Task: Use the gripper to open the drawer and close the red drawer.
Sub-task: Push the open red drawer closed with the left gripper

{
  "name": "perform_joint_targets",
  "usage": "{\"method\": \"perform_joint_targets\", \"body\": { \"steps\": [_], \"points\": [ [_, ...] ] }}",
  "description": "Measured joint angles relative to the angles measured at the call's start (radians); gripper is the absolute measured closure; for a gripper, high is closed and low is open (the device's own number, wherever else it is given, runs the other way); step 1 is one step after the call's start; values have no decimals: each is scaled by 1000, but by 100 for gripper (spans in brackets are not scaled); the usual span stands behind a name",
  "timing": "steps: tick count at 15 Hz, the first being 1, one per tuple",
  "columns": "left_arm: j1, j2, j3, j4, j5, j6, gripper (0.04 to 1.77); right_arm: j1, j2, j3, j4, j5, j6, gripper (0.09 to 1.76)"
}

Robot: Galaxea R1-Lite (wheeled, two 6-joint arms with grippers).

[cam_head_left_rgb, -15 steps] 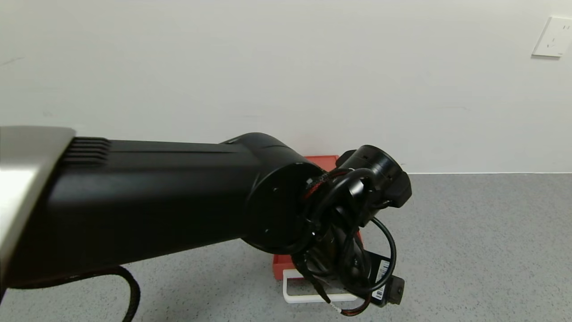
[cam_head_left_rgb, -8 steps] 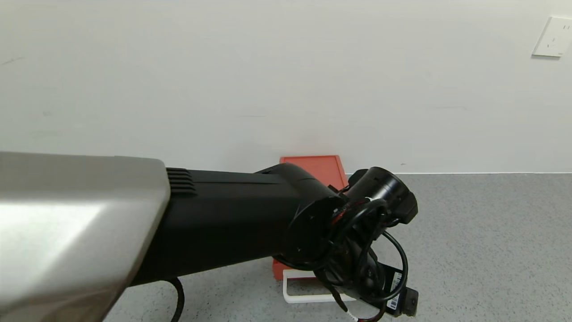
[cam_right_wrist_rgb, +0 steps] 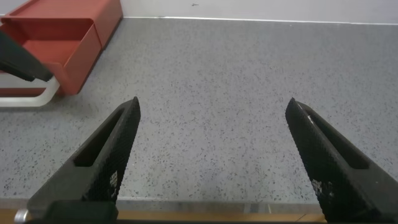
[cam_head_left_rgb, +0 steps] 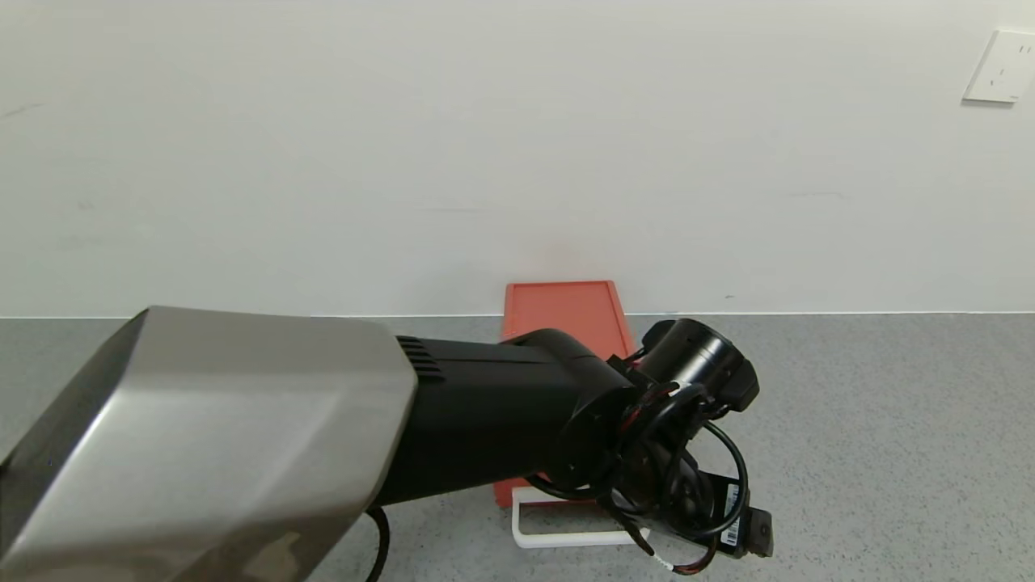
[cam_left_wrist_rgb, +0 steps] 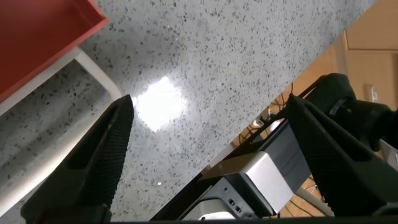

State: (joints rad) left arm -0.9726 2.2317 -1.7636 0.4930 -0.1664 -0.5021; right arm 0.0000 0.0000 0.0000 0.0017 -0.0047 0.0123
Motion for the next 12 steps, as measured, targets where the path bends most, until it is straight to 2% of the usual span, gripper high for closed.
{"method": "perform_joint_targets", "body": {
  "steps": [3, 6, 8, 12],
  "points": [
    [1, 22, -18, -1, 17, -17, 6, 0, 0, 0, 0, 0, 0, 14],
    [0, 30, -21, 0, 54, -87, 6, 0, 0, 0, 0, 0, 0, 14],
    [-1, 31, -25, 0, 90, -138, 6, 0, 0, 0, 0, 0, 0, 14],
    [-9, 41, -49, 21, 205, -224, 6, 0, 0, 0, 0, 0, 0, 14]
  ]
}}
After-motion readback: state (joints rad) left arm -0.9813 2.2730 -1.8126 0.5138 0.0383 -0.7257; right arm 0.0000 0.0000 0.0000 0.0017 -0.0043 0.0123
